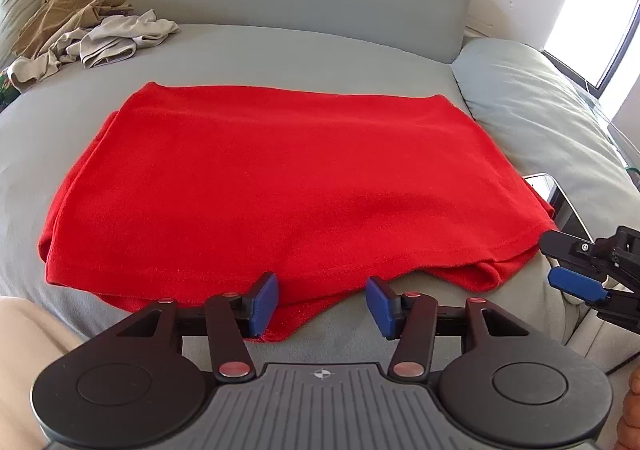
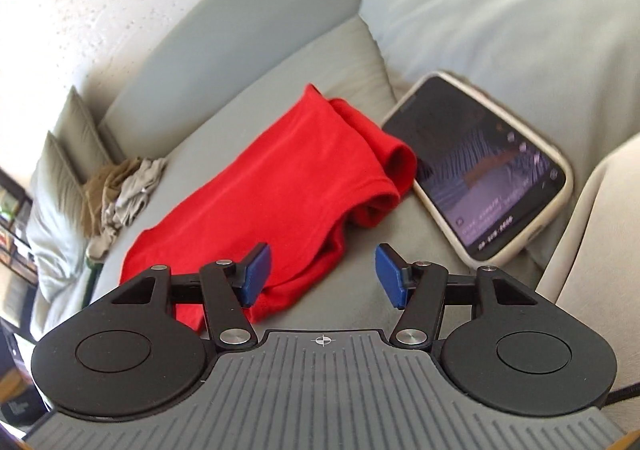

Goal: Fold clothes
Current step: 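Grasp the red shirt edge with the right gripper and lift it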

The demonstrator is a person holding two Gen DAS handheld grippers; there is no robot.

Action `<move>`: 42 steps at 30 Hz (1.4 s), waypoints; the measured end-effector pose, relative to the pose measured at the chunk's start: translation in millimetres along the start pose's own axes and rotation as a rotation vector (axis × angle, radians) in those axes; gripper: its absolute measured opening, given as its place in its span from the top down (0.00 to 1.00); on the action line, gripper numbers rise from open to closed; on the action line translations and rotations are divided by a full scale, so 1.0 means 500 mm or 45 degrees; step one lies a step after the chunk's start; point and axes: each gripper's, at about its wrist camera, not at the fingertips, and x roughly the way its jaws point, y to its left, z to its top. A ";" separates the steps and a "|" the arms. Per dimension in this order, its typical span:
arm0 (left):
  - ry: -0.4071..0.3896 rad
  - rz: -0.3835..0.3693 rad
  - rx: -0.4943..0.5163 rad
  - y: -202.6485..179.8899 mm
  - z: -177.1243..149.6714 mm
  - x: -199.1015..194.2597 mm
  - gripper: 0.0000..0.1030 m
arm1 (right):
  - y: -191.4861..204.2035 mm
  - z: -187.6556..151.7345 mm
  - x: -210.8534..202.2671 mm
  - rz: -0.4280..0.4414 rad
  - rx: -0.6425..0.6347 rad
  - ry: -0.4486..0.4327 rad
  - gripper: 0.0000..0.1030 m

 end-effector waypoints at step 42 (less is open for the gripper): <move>0.034 -0.113 -0.156 0.067 0.043 -0.042 0.50 | 0.073 0.120 0.185 -0.256 0.009 -0.096 0.89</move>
